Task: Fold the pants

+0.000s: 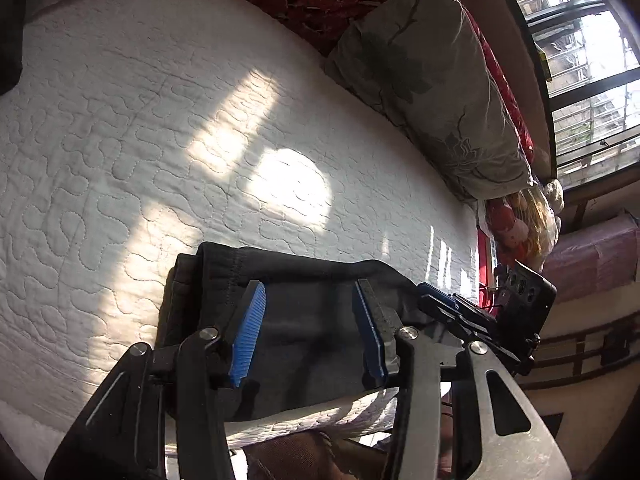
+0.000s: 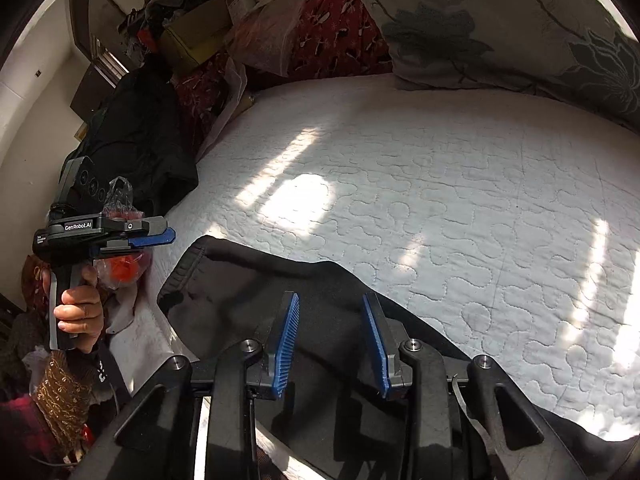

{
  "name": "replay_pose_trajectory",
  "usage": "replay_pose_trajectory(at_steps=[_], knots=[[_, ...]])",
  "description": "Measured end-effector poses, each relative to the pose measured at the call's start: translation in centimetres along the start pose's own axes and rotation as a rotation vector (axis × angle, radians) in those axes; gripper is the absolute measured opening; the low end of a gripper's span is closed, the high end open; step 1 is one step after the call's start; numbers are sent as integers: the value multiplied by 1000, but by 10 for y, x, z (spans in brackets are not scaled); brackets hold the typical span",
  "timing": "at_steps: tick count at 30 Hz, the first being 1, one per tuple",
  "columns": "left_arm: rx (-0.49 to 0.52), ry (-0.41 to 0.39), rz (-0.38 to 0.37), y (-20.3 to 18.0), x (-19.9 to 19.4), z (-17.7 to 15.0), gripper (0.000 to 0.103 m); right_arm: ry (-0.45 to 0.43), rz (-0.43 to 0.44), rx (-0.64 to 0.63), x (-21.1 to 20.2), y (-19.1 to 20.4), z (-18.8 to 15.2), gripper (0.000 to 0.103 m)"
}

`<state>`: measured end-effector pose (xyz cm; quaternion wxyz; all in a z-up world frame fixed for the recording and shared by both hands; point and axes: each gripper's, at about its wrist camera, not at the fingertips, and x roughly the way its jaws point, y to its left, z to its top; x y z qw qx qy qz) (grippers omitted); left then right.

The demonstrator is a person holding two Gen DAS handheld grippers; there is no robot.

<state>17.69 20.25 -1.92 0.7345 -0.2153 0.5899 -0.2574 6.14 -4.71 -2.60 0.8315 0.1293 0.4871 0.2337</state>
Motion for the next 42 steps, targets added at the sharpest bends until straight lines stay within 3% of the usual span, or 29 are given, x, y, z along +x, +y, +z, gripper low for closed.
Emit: replay_pose_trajectory(at_steps=[1, 3, 4, 5, 8, 9, 12, 14, 16, 19, 21, 26, 29, 31, 33, 36, 39, 42], knots=[[17, 36, 20, -3, 16, -4, 45, 8, 1, 12, 6, 1, -5, 35], [58, 49, 174, -2, 42, -10, 45, 36, 2, 31, 18, -1, -13, 33], [67, 39, 227, 8, 47, -13, 35, 40, -30, 27, 22, -4, -17, 31], [66, 32, 229, 17, 49, -13, 23, 46, -71, 22, 26, -10, -20, 29], [-75, 32, 117, 41, 28, -9, 15, 47, -70, 100, 21, -39, -26, 4], [-88, 20, 101, 43, 17, -9, 15, 33, -68, 130, 14, -44, -26, 10], [-26, -37, 117, 26, -14, -22, 25, -10, -46, 142, -10, -44, -28, 23], [14, -40, 91, 13, -20, -40, 51, -28, -14, 123, -20, -36, -35, 32], [50, -15, 100, 7, -12, -60, 51, -22, -4, 94, -22, -26, -46, 37], [50, 28, 241, 15, 14, -81, 51, 18, -75, 56, -15, -20, -59, 36], [11, 50, 263, 29, 28, -88, 49, 41, -121, 87, -12, -32, -67, 36], [-49, 35, 272, 33, 17, -91, 49, -20, -162, 248, -55, -99, -97, 33], [-59, 43, 331, 24, 18, -91, 49, -78, -155, 343, -94, -144, -122, 23], [-50, 43, 389, 16, 21, -93, 50, -99, -258, 403, -119, -172, -138, 27], [-54, 37, 432, 7, 25, -98, 50, -140, -192, 508, -140, -202, -155, 25], [-49, 37, 347, -25, 28, -115, 50, -201, -144, 598, -171, -224, -174, 27], [-4, 48, 247, -71, 45, -132, 50, -217, -171, 528, -189, -212, -175, 45], [0, 152, 123, -111, 82, -147, 50, -197, -103, 488, -190, -195, -175, 46]])
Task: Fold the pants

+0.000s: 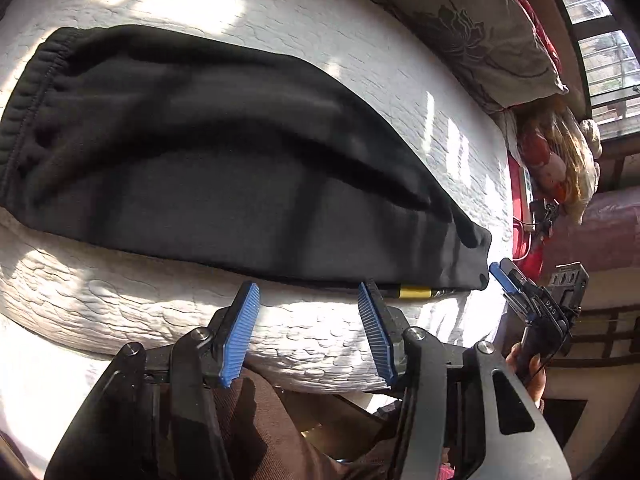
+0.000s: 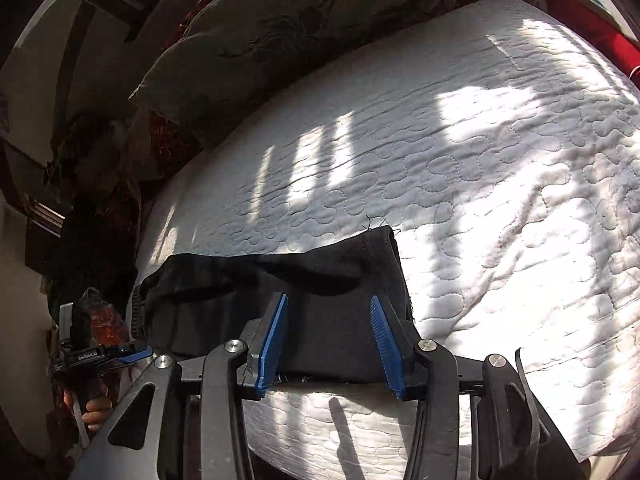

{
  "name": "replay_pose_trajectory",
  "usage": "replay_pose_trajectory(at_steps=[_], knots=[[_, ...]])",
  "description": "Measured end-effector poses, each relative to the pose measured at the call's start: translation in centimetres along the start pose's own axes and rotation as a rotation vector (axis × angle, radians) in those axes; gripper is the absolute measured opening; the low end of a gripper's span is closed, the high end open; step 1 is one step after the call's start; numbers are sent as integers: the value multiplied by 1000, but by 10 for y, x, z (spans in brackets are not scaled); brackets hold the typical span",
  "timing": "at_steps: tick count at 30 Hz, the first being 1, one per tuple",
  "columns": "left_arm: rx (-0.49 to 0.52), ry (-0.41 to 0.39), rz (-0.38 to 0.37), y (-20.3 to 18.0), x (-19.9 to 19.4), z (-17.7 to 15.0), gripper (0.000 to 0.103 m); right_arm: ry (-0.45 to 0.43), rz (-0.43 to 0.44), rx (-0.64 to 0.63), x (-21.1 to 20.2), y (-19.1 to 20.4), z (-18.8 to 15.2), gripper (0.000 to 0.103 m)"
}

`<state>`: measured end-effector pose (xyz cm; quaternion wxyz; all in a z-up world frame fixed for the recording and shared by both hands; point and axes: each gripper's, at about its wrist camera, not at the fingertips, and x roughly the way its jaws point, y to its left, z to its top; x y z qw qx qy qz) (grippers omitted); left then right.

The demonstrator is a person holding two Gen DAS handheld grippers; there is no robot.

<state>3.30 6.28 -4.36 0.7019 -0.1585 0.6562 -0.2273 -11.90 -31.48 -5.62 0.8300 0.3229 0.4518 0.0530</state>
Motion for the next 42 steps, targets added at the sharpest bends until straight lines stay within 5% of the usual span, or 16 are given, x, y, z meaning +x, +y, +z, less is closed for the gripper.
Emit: replay_pose_trajectory(at_steps=[4, 9, 16, 26, 27, 29, 32, 39, 42], knots=[[-59, 109, -87, -39, 43, -10, 50, 48, 98, 32, 6, 15, -18, 46], [-166, 127, -100, -50, 61, -7, 50, 46, 114, 116, 3, -4, -29, 46], [-232, 105, -110, -59, 67, 1, 50, -20, 89, 189, -10, -28, -23, 46], [-311, 126, -63, -52, 85, 11, 49, 18, 19, 121, 10, -25, -18, 40], [-325, 127, -52, -50, 86, 12, 44, 20, 2, 98, 11, -22, -17, 31], [-349, 123, -15, -47, 85, 13, 21, 36, -54, 47, 16, -16, -16, 10], [-380, 122, -11, -40, 83, 11, 4, 44, -71, 22, 19, -15, -15, 9], [-434, 113, -76, -33, 66, -16, 2, 36, 27, 26, -2, -11, -8, 7], [-441, 122, -37, -29, 76, -16, 2, 45, 0, 37, 0, -19, -10, 7]])
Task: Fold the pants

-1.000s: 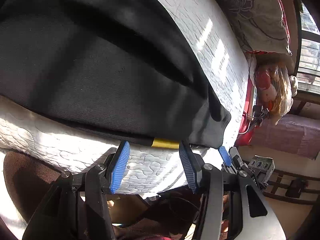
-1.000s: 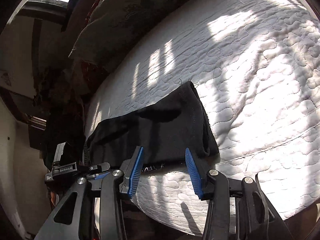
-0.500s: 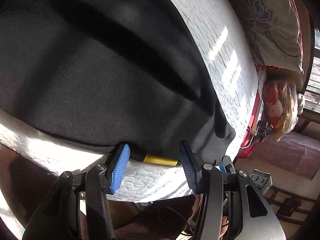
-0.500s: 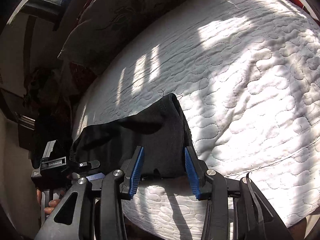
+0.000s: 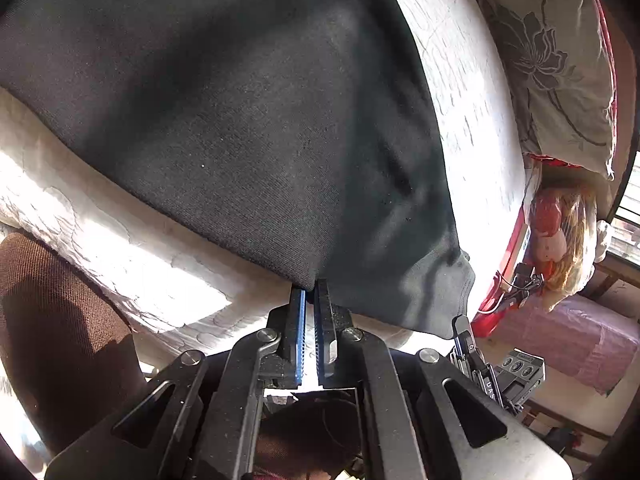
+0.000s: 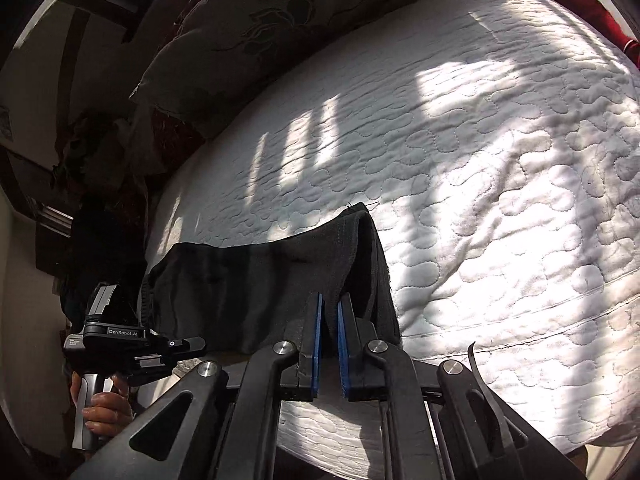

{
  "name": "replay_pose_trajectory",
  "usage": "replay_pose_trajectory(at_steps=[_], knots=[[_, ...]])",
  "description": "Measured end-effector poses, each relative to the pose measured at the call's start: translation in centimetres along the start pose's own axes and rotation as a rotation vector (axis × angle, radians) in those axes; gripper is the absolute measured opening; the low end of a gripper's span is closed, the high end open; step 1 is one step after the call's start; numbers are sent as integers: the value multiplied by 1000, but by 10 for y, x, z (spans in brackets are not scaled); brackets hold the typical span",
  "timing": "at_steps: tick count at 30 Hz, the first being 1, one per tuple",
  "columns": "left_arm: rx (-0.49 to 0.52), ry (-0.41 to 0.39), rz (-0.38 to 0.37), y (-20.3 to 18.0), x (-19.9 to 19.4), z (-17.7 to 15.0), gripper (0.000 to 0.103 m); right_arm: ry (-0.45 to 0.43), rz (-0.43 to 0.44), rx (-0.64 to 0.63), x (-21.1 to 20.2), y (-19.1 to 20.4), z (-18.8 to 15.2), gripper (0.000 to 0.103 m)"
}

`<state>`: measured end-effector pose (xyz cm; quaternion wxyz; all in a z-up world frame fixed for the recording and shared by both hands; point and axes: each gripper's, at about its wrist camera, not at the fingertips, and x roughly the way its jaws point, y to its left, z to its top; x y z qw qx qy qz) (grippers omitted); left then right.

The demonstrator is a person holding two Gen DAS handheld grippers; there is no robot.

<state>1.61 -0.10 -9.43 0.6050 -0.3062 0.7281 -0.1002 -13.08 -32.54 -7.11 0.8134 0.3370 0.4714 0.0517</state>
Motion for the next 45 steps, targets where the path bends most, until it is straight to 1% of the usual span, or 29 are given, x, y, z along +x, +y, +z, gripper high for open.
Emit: replay_pose_trajectory(at_steps=[3, 5, 8, 10, 11, 12, 14, 15, 16, 17, 18, 19, 21, 22, 24, 25, 26, 27, 28, 29, 30, 32, 34, 36, 37, 39, 41, 44, 45], knots=[[-43, 9, -15, 5, 6, 6, 2, 23, -27, 22, 12, -8, 0, 7], [-37, 19, -28, 5, 5, 7, 2, 38, -46, 2, 18, -7, -1, 11], [-16, 12, -46, 2, -6, -1, 3, 36, -58, -20, 13, 0, 3, 12], [18, 6, -56, -7, -12, -10, 3, -7, -36, -21, 4, 5, 11, 20], [41, 13, -57, -14, -11, -13, 3, -19, -23, -21, 3, 7, 16, 33], [66, 20, -54, -20, -8, -12, 3, -29, -28, -21, 4, 8, 21, 43], [81, 1, -21, -29, -2, -9, 3, -34, -60, -27, 13, 11, 30, 43], [73, -2, -14, -30, 1, -5, 3, -21, -79, -30, 20, 10, 34, 42], [63, 8, -18, -30, 5, -3, 3, -5, -98, -37, 27, 11, 35, 39], [45, 19, -18, -29, 9, -1, 3, 16, -112, -59, 33, 13, 35, 18], [36, 25, -22, -28, 12, 0, 3, 20, -145, -96, 36, 17, 36, 4], [43, 24, -15, -29, 14, 1, 3, -6, -160, -127, 34, 22, 36, 3], [42, 15, 3, -26, 19, 4, 3, -68, -143, -151, 25, 29, 38, 3], [31, 15, 4, -25, 22, 6, 3, -57, -146, -148, 28, 27, 40, 3], [22, 26, -4, -24, 22, 8, 3, -12, -214, -167, 44, 20, 41, 6], [25, 32, -11, -24, 20, 7, 3, 13, -221, -169, 50, 16, 41, 7], [25, 35, -23, -24, 17, 5, 3, 3, -205, -159, 47, 13, 40, 8], [23, 35, -31, -22, 11, 2, 3, -5, -177, -138, 41, 12, 40, 15], [23, 33, -35, -24, 8, -3, 3, -1, -143, -105, 34, 9, 41, 19], [28, 36, -43, -27, 5, -9, 8, -9, -116, -74, 27, 5, 42, 26], [37, 41, -58, -31, 5, -15, 12, -25, -91, -46, 18, 1, 42, 30], [68, 62, -71, -45, 11, -31, 31, -32, -54, 8, 4, -8, 42, 44], [108, 89, -70, -62, 24, -45, 35, -26, -38, 52, -4, -17, 40, 44], [137, 102, -57, -80, 38, -50, 35, -28, -33, 56, -10, -19, 38, 44], [143, 99, -60, -87, 40, -51, 35, -35, -29, 47, -12, -17, 37, 44], [127, 62, -76, -96, 36, -48, 35, -55, 9, 10, -17, -7, 35, 44], [137, 17, -69, -98, 28, -47, 35, -81, 91, -32, -19, 5, 32, 44], [129, -40, -37, -98, 26, -36, 35, -6, 235, -26, -2, 13, 25, 44], [118, -44, -15, -95, 31, -31, 35, 27, 259, -14, 8, 13, 22, 43]])
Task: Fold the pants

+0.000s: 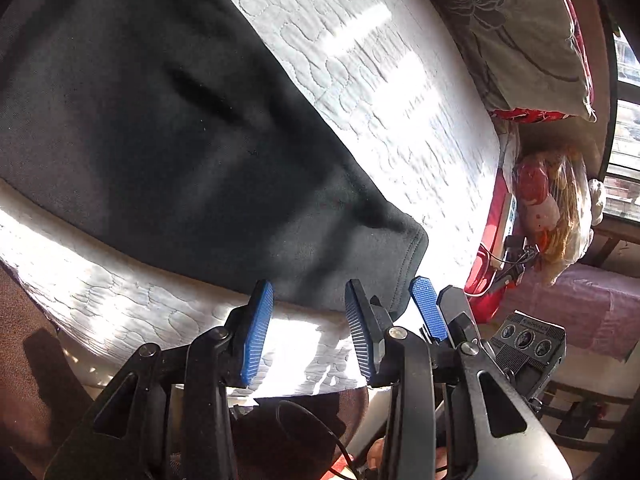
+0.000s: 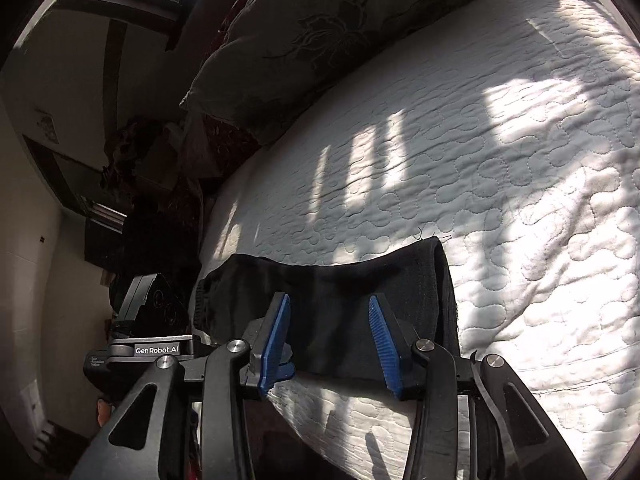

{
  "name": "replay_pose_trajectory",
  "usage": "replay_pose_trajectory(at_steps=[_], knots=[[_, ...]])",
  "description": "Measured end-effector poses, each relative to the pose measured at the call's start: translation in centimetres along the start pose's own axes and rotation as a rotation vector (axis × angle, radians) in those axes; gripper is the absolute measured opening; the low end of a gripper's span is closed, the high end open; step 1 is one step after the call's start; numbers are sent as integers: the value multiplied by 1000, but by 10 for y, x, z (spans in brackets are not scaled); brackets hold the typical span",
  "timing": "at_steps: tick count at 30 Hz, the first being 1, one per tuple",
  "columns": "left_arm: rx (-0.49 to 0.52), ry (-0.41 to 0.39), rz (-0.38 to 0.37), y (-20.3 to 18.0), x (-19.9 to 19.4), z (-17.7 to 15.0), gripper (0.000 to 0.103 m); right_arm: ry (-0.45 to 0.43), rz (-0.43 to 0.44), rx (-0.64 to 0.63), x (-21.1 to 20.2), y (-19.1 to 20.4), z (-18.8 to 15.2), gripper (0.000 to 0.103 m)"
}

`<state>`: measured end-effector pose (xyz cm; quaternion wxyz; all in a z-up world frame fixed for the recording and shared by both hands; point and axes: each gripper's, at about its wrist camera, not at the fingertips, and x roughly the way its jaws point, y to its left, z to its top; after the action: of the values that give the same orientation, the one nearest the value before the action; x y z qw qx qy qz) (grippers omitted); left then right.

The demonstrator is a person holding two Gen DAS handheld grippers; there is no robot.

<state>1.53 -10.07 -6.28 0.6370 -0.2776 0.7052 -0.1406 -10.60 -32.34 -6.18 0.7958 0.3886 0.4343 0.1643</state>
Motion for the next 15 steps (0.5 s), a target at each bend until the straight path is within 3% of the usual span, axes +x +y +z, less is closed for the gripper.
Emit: replay_pose_trajectory(at_steps=[2, 3, 4, 5, 7, 8, 10, 12, 15], knots=[[-29, 26, 36, 12, 17, 7, 35, 36, -81, 18, 12, -12, -5, 43], [-31, 31, 32, 15, 23, 9, 35, 35, -124, 31, 15, -21, -7, 36], [-19, 27, 32, 14, 22, 9, 35, 33, -124, 66, 15, -34, -10, 27], [6, 29, 32, 10, 19, 6, 37, 27, -104, 115, 12, -46, -11, 12], [44, 70, 4, 3, 16, -2, 39, 9, -64, 189, 1, -59, -13, 11], [35, 100, -29, 3, 16, -8, 39, -3, -74, 187, -5, -59, -12, 12], [1, 130, -70, 6, 19, -23, 39, -32, -110, 156, -20, -54, -8, 27], [-35, 153, -47, 9, 31, -40, 42, -70, -79, 166, -36, -54, -1, 47], [-31, 242, -44, 1, 58, -61, 42, -93, -82, 179, -49, -57, 5, 48]])
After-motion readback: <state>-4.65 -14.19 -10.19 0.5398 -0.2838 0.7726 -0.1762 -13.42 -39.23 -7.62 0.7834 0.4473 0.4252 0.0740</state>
